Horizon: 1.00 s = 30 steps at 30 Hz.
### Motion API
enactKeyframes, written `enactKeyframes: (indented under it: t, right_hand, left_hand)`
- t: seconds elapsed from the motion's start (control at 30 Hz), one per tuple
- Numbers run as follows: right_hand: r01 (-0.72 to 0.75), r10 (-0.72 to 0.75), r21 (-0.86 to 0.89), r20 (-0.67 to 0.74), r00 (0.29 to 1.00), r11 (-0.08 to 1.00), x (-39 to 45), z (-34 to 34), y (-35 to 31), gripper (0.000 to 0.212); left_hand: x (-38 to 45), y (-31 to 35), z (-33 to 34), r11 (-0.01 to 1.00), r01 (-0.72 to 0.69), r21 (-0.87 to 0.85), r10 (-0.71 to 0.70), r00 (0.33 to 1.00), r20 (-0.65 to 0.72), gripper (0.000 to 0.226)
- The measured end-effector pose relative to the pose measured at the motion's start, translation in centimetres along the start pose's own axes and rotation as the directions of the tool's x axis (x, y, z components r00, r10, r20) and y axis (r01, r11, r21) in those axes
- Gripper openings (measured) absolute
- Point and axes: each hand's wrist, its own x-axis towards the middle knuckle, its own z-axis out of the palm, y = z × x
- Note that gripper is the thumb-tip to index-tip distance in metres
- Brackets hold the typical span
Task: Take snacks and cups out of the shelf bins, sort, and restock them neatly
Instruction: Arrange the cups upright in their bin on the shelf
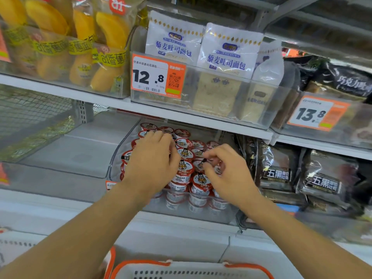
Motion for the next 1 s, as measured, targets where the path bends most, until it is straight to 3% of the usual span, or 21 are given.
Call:
enactKeyframes:
  t: [0.07, 0.13, 0.2, 0.23, 0.3, 0.33, 0.37, 0.4, 0.43, 0.5, 0.57, 0.63, 0.7, 0.8, 0.93, 1.0]
  right_hand:
    - [0.076, -0.075, 0.074, -0.014, 0.997, 0.994, -4.0, -1.6, -1.0, 0.016]
    - [0.089, -0.101, 0.112, 0.103, 0.990, 0.990, -7.9, -1.5, -0.4, 0.014]
    - [0.008, -0.043, 0.097, 0.362, 0.931, 0.995, -11.4, -0.3, 1.1, 0.011]
    - [-0.086, 0.051, 0.040, 0.540, 0.840, 0.995, -13.0, 0.4, 1.9, 0.012]
    - [-0.264, 0.298, -0.188, 0.822, 0.485, 0.946, -16.8, 2.2, 4.1, 0.029]
    - [-0.309, 0.383, -0.289, 0.870, 0.310, 0.906, -19.0, 3.2, 5.4, 0.038]
    - [-0.354, 0.433, -0.347, 0.879, 0.201, 0.869, -21.7, 4.4, 6.8, 0.043]
    - [-0.403, 0.470, -0.380, 0.870, 0.149, 0.833, -24.4, 5.4, 8.0, 0.047]
    - [-0.449, 0.502, -0.403, 0.856, 0.122, 0.797, -27.5, 6.3, 9.1, 0.052]
    - [-0.513, 0.570, -0.450, 0.816, 0.095, 0.731, -33.4, 7.7, 11.0, 0.077]
    - [-0.500, 0.618, -0.489, 0.777, 0.122, 0.715, -37.8, 9.0, 12.8, 0.109]
    - [-0.576, 0.634, -0.455, 0.758, 0.149, 0.679, -40.3, 10.2, 14.0, 0.135]
    - [-0.646, 0.597, -0.365, 0.783, 0.176, 0.671, -42.5, 12.3, 15.4, 0.146]
    - [-0.706, 0.638, -0.368, 0.755, 0.153, 0.605, -42.2, 12.2, 13.6, 0.124]
    - [-0.696, 0.569, -0.406, 0.822, 0.006, 0.593, -43.4, 13.6, 12.6, 0.104]
    - [-0.685, 0.592, -0.389, 0.803, 0.076, 0.616, -43.8, 14.3, 12.0, 0.094]
  left_hand:
    - [-1.8, 1.9, -0.3, 0.987, -0.101, -0.128, 0.095, 0.994, -0.054, 0.012]
    - [-4.6, 3.7, 0.3, 0.963, -0.134, -0.232, 0.162, 0.981, 0.108, 0.011]
    - [-8.0, 5.0, 1.8, 0.952, -0.136, -0.275, 0.235, 0.898, 0.371, 0.014]
    - [-9.7, 5.4, 2.8, 0.963, -0.125, -0.240, 0.239, 0.811, 0.534, 0.018]
    - [-13.4, 5.8, 5.0, 0.988, -0.105, -0.116, 0.155, 0.555, 0.817, 0.029]
    - [-15.6, 5.6, 6.4, 0.993, -0.094, -0.074, 0.106, 0.408, 0.907, 0.033]
    - [-18.0, 5.2, 7.9, 0.996, -0.074, -0.043, 0.063, 0.288, 0.956, 0.035]
    - [-20.6, 4.7, 9.5, 0.999, -0.043, -0.007, 0.016, 0.212, 0.977, 0.035]
    - [-23.2, 4.3, 11.0, 1.000, 0.012, 0.029, -0.031, 0.182, 0.983, 0.034]
    - [-27.8, 4.0, 13.4, 0.983, 0.170, 0.074, -0.101, 0.157, 0.982, 0.040]
    - [-31.7, 4.3, 15.4, 0.940, 0.320, 0.117, -0.163, 0.119, 0.979, 0.059]
    - [-34.6, 4.6, 17.1, 0.901, 0.411, 0.139, -0.202, 0.115, 0.973, 0.080]
    - [-37.0, 4.6, 18.5, 0.842, 0.518, 0.151, -0.247, 0.121, 0.961, 0.091]
    - [-40.1, 4.3, 20.5, 0.788, 0.597, 0.151, -0.281, 0.131, 0.951, 0.088]
    - [-41.9, 4.0, 22.7, 0.739, 0.659, 0.142, -0.375, 0.227, 0.899, 0.055]
    - [-42.1, 3.6, 23.2, 0.728, 0.675, 0.118, -0.399, 0.277, 0.874, 0.044]
